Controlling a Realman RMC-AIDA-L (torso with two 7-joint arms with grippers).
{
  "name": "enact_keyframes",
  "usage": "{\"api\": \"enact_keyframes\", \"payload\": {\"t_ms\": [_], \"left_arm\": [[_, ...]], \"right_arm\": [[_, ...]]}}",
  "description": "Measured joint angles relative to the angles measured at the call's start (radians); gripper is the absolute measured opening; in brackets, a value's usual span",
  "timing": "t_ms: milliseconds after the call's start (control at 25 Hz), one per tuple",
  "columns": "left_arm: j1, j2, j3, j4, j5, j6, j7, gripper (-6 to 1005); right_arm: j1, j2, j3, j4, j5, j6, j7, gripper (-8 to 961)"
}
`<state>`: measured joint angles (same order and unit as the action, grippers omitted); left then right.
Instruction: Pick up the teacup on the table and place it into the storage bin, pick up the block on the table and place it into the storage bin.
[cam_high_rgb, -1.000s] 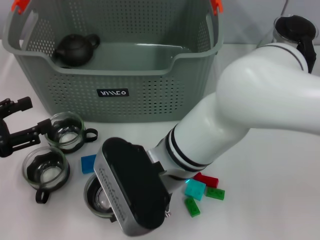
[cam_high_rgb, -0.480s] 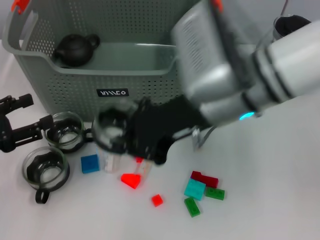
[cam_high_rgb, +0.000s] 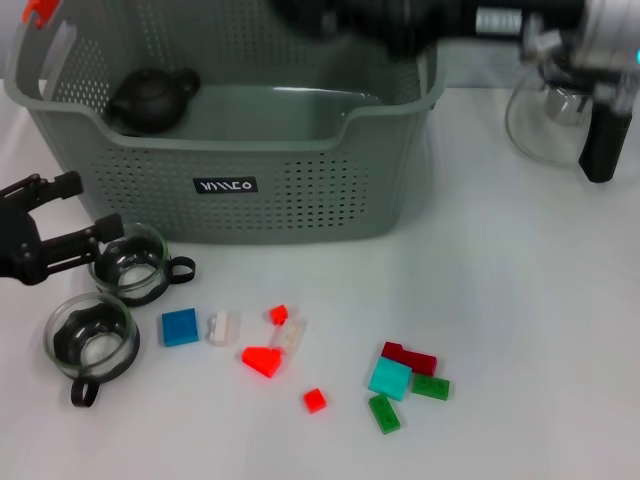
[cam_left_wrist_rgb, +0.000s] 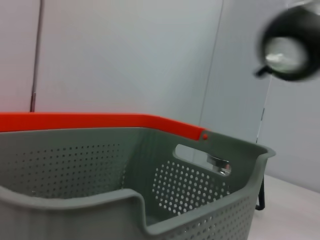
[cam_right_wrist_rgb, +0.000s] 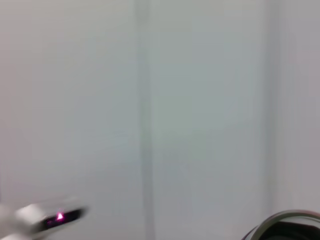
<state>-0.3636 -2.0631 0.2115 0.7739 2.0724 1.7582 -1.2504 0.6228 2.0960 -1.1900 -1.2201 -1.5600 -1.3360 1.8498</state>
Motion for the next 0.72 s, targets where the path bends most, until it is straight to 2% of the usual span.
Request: {"api": "enact_keyframes", "payload": {"t_ms": [80, 200, 320, 560, 720], "left_arm": [[-0.003, 0.0, 0.001, 0.0, 0.0, 0.0, -0.002, 856], [-0.007, 0.001, 0.0, 0.0, 0.0, 0.001, -0.002, 856], [-0.01, 0.001, 0.0, 0.0, 0.0, 0.002, -0.005, 856], [-0.016, -0.002, 0.0, -0.001, -0.007, 0.007, -0.018, 855], [-0.024, -0.006, 0.001, -0.001, -0.001, 0.003, -0.025, 855]], "right_arm": [[0.045, -0.011, 0.005, 0.024, -0.051, 0.086, 0.062, 62], [0.163, -0.028, 0.009, 0.083, -0.225, 0.194, 0.197, 62], [0.28, -0.032, 0.019, 0.149, -0.423, 0.27, 0.315, 62], [0.527, -0.016, 0.056, 0.381, -0.754, 0.351, 0.409, 62], [0.626, 0.0, 0.047, 0.543, -0.898, 0.449, 0.426, 62]]}}
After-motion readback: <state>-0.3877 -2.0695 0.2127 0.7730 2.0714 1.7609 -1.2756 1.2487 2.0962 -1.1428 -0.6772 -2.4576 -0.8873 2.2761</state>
